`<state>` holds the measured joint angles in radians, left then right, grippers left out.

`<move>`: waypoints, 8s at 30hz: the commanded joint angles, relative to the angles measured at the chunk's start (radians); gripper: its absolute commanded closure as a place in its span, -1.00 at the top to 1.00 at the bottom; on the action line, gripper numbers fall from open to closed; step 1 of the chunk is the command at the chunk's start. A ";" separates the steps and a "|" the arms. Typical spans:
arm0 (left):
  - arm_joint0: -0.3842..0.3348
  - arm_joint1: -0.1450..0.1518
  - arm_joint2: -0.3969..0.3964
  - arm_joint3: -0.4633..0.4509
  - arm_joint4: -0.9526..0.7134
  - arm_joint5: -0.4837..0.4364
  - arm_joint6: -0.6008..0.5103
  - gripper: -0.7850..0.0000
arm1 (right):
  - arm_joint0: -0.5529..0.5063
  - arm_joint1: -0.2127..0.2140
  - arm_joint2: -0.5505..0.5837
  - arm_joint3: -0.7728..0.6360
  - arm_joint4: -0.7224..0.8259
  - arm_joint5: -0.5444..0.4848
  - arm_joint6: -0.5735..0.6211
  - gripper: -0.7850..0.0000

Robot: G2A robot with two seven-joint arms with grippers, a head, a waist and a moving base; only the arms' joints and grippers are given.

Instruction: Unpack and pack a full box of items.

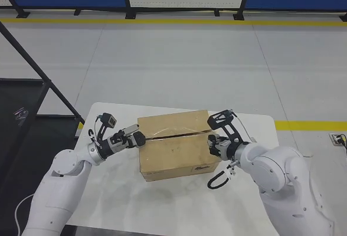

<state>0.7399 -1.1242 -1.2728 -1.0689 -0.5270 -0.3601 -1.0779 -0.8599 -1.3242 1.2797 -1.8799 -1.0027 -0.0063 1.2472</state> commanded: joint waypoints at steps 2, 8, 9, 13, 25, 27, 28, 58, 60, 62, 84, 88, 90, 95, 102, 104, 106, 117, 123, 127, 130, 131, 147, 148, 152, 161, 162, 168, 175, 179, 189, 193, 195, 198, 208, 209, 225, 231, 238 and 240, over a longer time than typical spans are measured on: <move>0.002 0.003 -0.008 -0.003 -0.008 -0.003 -0.014 1.00 | -0.011 0.003 0.001 -0.021 0.004 -0.008 -0.005 -1.00; 0.005 0.006 -0.021 -0.002 -0.042 -0.005 -0.058 1.00 | -0.030 0.010 0.012 -0.052 0.030 -0.033 -0.005 -1.00; 0.005 0.007 -0.022 -0.001 -0.043 -0.005 -0.061 1.00 | -0.034 0.011 0.014 -0.058 0.031 -0.034 -0.003 -1.00; 0.004 0.007 -0.021 -0.001 -0.046 -0.007 -0.066 1.00 | -0.052 0.017 0.022 -0.084 0.039 -0.039 0.003 -1.00; -0.030 -0.001 0.014 0.032 -0.020 0.000 -0.025 1.00 | -0.089 0.032 0.038 -0.119 0.053 -0.030 0.047 -1.00; -0.036 -0.004 0.025 0.038 -0.012 -0.001 -0.011 1.00 | -0.091 0.034 0.035 -0.119 0.053 -0.029 0.049 -1.00; -0.039 -0.006 0.029 0.041 -0.008 -0.002 -0.007 1.00 | -0.090 0.035 0.035 -0.119 0.054 -0.027 0.050 -1.00; -0.057 -0.022 0.072 0.082 0.010 -0.014 0.036 1.00 | 0.109 0.034 -0.056 0.085 -0.005 0.128 0.066 -1.00; -0.059 -0.023 0.072 0.086 0.006 -0.015 0.034 1.00 | 0.135 0.032 -0.065 0.117 -0.007 0.142 0.074 -1.00; -0.061 -0.023 0.073 0.091 0.005 -0.017 0.033 1.00 | 0.162 0.030 -0.072 0.151 0.001 0.146 0.077 -1.00; -0.060 -0.028 0.069 0.118 -0.019 -0.032 0.018 1.00 | 0.338 0.010 -0.138 0.440 0.057 0.174 0.059 -1.00; -0.059 -0.028 0.067 0.120 -0.023 -0.035 0.015 1.00 | 0.346 0.010 -0.135 0.460 0.067 0.176 0.052 -0.55; -0.058 -0.028 0.066 0.119 -0.025 -0.035 0.014 1.00 | 0.347 0.010 -0.134 0.467 0.071 0.173 0.047 -0.59; -0.056 -0.028 0.064 0.117 -0.027 -0.036 0.011 1.00 | 0.345 0.012 -0.130 0.473 0.075 0.171 0.032 -0.52; -0.056 -0.028 0.061 0.117 -0.026 -0.034 0.009 1.00 | 0.341 0.014 -0.127 0.472 0.072 0.177 0.015 -0.51; -0.056 -0.028 0.061 0.117 -0.028 -0.034 0.006 1.00 | 0.341 0.015 -0.128 0.472 0.070 0.178 0.012 -0.51; -0.056 -0.028 0.059 0.120 -0.029 -0.036 0.006 1.00 | 0.341 0.015 -0.128 0.470 0.065 0.181 0.005 -0.50; -0.054 -0.028 0.055 0.124 -0.034 -0.039 0.003 1.00 | 0.333 0.018 -0.118 0.448 0.049 0.201 -0.036 -0.28; -0.056 -0.029 0.055 0.124 -0.033 -0.036 0.001 1.00 | 0.314 0.022 -0.103 0.423 0.045 0.212 -0.062 -0.23; -0.057 -0.030 0.057 0.125 -0.031 -0.036 0.000 1.00 | 0.282 0.023 -0.102 0.360 0.038 0.204 -0.118 -0.16; -0.058 -0.030 0.057 0.125 -0.031 -0.037 0.000 1.00 | 0.254 0.022 -0.100 0.303 0.120 0.112 -0.172 -0.13; -0.058 -0.030 0.057 0.125 -0.031 -0.038 0.001 1.00 | 0.247 0.023 -0.093 0.303 0.145 0.078 -0.188 -0.15; -0.043 -0.031 0.056 0.106 -0.032 -0.042 0.002 1.00 | 0.370 0.002 -0.150 0.606 0.316 0.015 -0.213 -0.95; -0.043 -0.031 0.056 0.105 -0.032 -0.041 0.002 1.00 | 0.377 0.001 -0.149 0.632 0.337 0.002 -0.220 -1.00; -0.042 -0.031 0.055 0.102 -0.028 -0.039 0.002 1.00 | 0.407 -0.004 -0.160 0.727 0.392 -0.029 -0.183 -1.00; -0.037 -0.030 0.052 0.093 -0.025 -0.036 0.003 1.00 | 0.462 -0.006 -0.174 0.843 0.453 -0.044 -0.099 -1.00; -0.037 -0.030 0.052 0.092 -0.025 -0.036 0.003 1.00 | 0.465 -0.006 -0.176 0.849 0.459 -0.047 -0.098 -1.00; -0.030 -0.028 0.044 0.094 -0.031 -0.044 0.001 1.00 | 0.481 -0.011 -0.188 0.905 0.501 -0.093 -0.129 -1.00; -0.021 -0.025 0.028 0.100 -0.037 -0.050 -0.001 1.00 | 0.506 -0.025 -0.219 0.984 0.557 -0.163 -0.169 -1.00; -0.017 -0.022 0.017 0.102 -0.040 -0.052 -0.002 1.00 | 0.520 -0.036 -0.242 1.029 0.578 -0.195 -0.200 -0.91; -0.003 -0.011 -0.020 0.107 -0.051 -0.060 -0.003 1.00 | 0.561 -0.079 -0.329 1.109 0.650 -0.291 -0.231 -1.00; 0.008 -0.006 -0.042 0.109 -0.065 -0.067 -0.004 1.00 | 0.582 -0.102 -0.372 1.134 0.662 -0.306 -0.243 -1.00; 0.014 -0.003 -0.056 0.108 -0.077 -0.072 -0.005 1.00 | 0.593 -0.114 -0.397 1.143 0.660 -0.296 -0.253 -1.00; 0.025 0.002 -0.078 0.106 -0.093 -0.076 -0.009 1.00 | 0.611 -0.134 -0.431 1.158 0.662 -0.291 -0.261 -1.00; 0.058 0.013 -0.114 0.090 -0.113 -0.079 -0.014 1.00 | 0.662 -0.209 -0.545 1.189 0.671 -0.287 -0.276 -1.00; 0.060 0.013 -0.116 0.089 -0.115 -0.079 -0.015 1.00 | 0.667 -0.217 -0.556 1.196 0.672 -0.285 -0.277 -1.00; 0.076 0.020 -0.136 0.089 -0.130 -0.087 -0.023 1.00 | 0.747 -0.358 -0.679 1.369 0.710 -0.339 -0.330 -1.00; 0.080 0.021 -0.135 0.083 -0.129 -0.083 -0.021 1.00 | 0.771 -0.406 -0.701 1.430 0.724 -0.382 -0.358 -1.00; 0.081 0.021 -0.133 0.075 -0.124 -0.077 -0.018 1.00 | 0.790 -0.453 -0.723 1.487 0.734 -0.447 -0.323 -1.00; 0.081 0.021 -0.131 0.074 -0.123 -0.076 -0.016 1.00 | 0.801 -0.461 -0.727 1.507 0.725 -0.449 -0.326 -1.00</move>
<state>0.8211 -1.1027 -1.4053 -0.9945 -0.6503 -0.4372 -1.0947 -0.0661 -1.7810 0.5550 -0.3848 -0.2715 -0.4561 0.9240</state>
